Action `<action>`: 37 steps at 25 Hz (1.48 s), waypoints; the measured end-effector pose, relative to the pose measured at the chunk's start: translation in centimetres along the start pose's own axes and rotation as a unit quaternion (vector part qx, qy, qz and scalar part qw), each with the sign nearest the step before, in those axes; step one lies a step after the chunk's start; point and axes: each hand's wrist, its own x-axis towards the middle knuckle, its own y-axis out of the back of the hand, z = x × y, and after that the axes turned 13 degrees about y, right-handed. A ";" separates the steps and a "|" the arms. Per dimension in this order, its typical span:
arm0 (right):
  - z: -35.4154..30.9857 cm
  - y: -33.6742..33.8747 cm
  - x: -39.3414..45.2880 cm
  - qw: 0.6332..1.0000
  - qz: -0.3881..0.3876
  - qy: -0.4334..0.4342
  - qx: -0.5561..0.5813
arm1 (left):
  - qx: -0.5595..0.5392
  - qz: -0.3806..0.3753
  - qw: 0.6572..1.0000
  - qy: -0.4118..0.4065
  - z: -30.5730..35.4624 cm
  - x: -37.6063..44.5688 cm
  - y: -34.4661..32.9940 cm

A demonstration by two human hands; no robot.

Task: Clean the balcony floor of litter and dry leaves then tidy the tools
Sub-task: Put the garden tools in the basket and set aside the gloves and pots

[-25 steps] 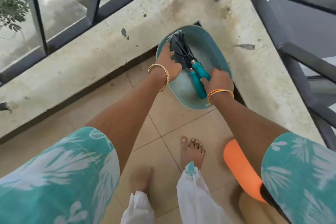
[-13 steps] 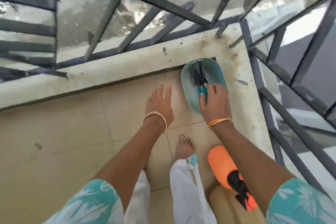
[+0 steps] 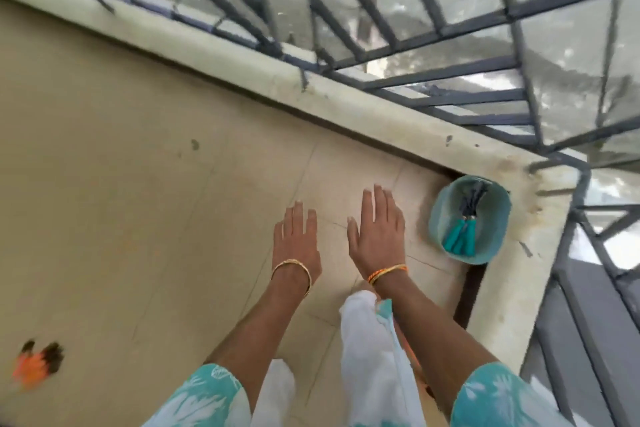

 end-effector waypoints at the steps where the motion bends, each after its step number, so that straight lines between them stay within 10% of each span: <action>1: -2.1 -0.7 -0.3 1.000 -0.005 0.023 -0.008 | -0.025 -0.002 0.999 0.038 -2.6 -0.8 -0.8; 21: -51.8 -11.1 -12.4 0.900 -0.113 0.421 -0.016 | -0.289 0.013 0.878 0.382 -47.5 -22.9 -14.7; 37: -73.4 -28.7 -8.6 0.812 -0.349 0.461 -0.079 | -0.451 -0.124 0.747 0.472 -69.2 -19.9 -30.4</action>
